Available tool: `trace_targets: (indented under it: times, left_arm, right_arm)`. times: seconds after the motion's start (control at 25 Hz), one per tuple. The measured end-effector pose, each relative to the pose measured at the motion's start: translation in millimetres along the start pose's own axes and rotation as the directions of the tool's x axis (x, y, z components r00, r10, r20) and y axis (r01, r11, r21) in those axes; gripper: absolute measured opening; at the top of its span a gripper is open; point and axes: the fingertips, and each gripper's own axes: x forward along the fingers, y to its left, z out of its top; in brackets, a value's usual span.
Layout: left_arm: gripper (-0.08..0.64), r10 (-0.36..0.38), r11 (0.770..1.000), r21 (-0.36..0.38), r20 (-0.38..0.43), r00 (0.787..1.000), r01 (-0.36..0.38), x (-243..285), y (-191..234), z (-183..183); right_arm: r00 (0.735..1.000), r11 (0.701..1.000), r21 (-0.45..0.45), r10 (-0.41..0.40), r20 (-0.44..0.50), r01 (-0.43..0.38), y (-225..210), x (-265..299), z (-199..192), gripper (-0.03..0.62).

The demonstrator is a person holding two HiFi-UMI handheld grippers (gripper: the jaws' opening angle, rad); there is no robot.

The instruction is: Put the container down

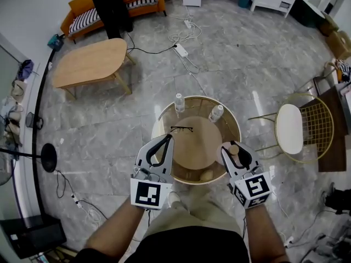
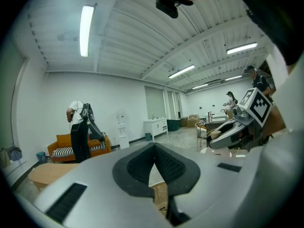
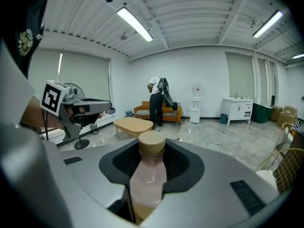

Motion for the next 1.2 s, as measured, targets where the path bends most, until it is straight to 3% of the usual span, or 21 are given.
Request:
trace_targets:
  times: [0.6,1.2]
  left_arm:
    - [0.015,-0.006,1.0,-0.001,-0.04,0.999,0.006,31.0,-13.8,-28.7]
    - [0.015,0.011,0.999,-0.031,-0.071,0.997,-0.013,57.2,-19.9,-49.4]
  right_arm:
    - [0.995,1.0,0.028,0.006,-0.103,-0.003,-25.7,34.3,-62.1,0.144]
    - [0.973,0.999,0.034,0.044,-0.226,-0.037,-41.1,71.0,-122.3,0.146]
